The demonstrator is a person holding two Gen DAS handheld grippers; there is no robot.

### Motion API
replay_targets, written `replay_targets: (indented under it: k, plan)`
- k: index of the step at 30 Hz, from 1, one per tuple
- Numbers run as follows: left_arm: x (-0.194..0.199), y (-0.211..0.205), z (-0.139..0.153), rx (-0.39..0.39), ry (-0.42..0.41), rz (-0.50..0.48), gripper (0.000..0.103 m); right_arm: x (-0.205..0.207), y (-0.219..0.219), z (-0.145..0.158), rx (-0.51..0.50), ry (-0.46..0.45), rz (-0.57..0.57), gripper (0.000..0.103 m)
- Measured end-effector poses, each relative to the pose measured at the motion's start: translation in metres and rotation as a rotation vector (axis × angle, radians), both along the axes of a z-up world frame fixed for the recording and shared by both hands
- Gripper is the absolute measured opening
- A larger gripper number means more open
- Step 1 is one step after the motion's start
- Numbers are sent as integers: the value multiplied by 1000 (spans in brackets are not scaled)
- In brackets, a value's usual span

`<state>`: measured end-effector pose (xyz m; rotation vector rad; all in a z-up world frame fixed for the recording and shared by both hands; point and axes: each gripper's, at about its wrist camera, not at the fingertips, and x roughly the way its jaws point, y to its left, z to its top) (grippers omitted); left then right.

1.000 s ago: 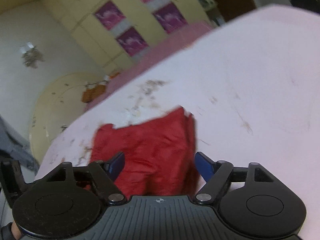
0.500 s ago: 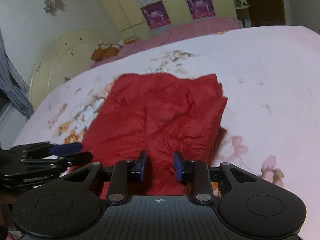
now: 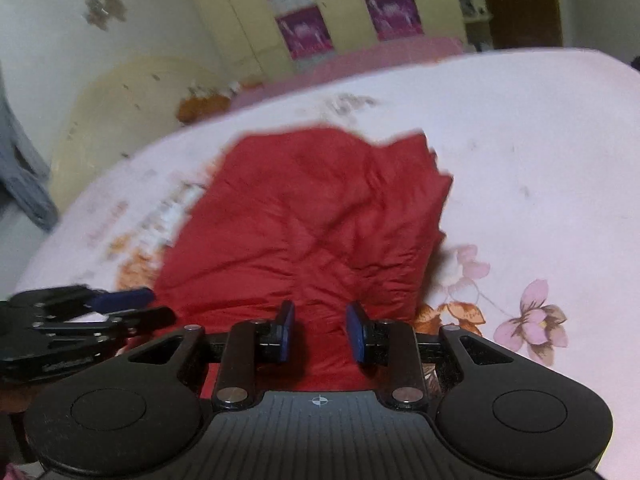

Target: Fold large clothes

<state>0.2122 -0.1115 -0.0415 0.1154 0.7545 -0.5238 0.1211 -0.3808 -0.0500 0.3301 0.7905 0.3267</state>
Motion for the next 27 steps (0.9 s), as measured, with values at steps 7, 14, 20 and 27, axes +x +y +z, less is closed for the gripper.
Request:
replay_targets:
  k: [7,14,20,27]
  plan:
    - [-26,2,-14,-8,41,-1,39,-35,4,-3,-9,34,62,29]
    - [-24,9,-19,-1,59,24,35,-29,12,-21,-36,70,90,29]
    - [22,16,13,-63,-25,85,34,-1,-16,26,-46,-101,45,29]
    - [113,-14,-5,-95,43,102,38,86,-16,5,-36,-96,-17,5]
